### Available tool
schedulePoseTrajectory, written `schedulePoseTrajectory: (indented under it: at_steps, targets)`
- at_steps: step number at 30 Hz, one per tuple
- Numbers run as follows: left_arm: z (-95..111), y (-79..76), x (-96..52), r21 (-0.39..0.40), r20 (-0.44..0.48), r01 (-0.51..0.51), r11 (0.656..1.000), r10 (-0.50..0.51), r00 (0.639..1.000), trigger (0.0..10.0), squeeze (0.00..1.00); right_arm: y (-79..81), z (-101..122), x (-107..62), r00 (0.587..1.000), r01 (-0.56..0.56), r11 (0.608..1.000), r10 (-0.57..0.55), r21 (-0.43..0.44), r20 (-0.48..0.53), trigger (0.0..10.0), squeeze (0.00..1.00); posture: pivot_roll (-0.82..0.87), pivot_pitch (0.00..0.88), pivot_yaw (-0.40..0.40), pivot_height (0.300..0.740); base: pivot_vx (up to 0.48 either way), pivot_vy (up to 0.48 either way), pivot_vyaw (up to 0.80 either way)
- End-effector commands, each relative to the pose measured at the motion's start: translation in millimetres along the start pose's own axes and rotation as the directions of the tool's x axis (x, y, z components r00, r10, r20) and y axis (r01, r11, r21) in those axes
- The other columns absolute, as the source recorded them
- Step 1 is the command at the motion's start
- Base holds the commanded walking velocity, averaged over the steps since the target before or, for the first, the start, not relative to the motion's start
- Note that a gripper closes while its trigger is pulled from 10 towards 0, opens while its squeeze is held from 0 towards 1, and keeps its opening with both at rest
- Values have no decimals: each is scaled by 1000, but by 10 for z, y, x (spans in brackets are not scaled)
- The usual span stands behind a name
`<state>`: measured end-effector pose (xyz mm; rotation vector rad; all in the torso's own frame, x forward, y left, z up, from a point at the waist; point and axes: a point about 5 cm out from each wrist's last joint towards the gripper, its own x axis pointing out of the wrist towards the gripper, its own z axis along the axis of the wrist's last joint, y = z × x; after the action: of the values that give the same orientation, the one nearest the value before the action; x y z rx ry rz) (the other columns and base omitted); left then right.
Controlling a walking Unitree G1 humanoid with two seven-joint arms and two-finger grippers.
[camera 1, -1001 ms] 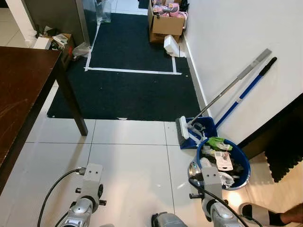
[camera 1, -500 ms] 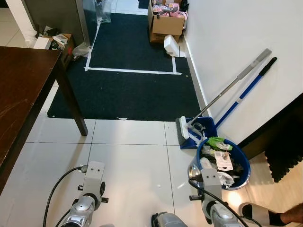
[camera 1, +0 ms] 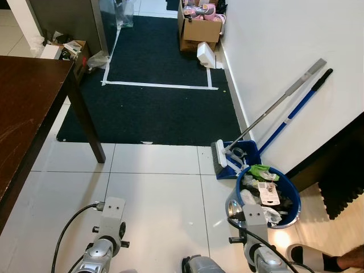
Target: Setting the table
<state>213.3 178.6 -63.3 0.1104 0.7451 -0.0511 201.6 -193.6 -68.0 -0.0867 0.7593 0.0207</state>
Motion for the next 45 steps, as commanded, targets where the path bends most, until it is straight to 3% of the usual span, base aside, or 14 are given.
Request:
schedulePoseTrajectory:
  at_steps: [1,27,45]
  targets:
    - [-43,-22,-9,8,-18,8,1000,-7,1000,10000,0,-19,-74,-23,1000,8,1000,-8,4,-26,10000,0,42,80,-22,740,0,0,0]
    - [-12,-1,-1,14,-9,2,1000,-2,1000,10000,0,20,-91,-27,1000,-3,1000,2,-4,-27,10000,0,37,75,-18,740,0,0,0]
    - [-32,9,-11,9,-7,0,1000,0,1000,10000,0,-44,-88,-36,1000,-5,1000,5,-29,-22,10000,0,44,62,-32,740,0,0,0]
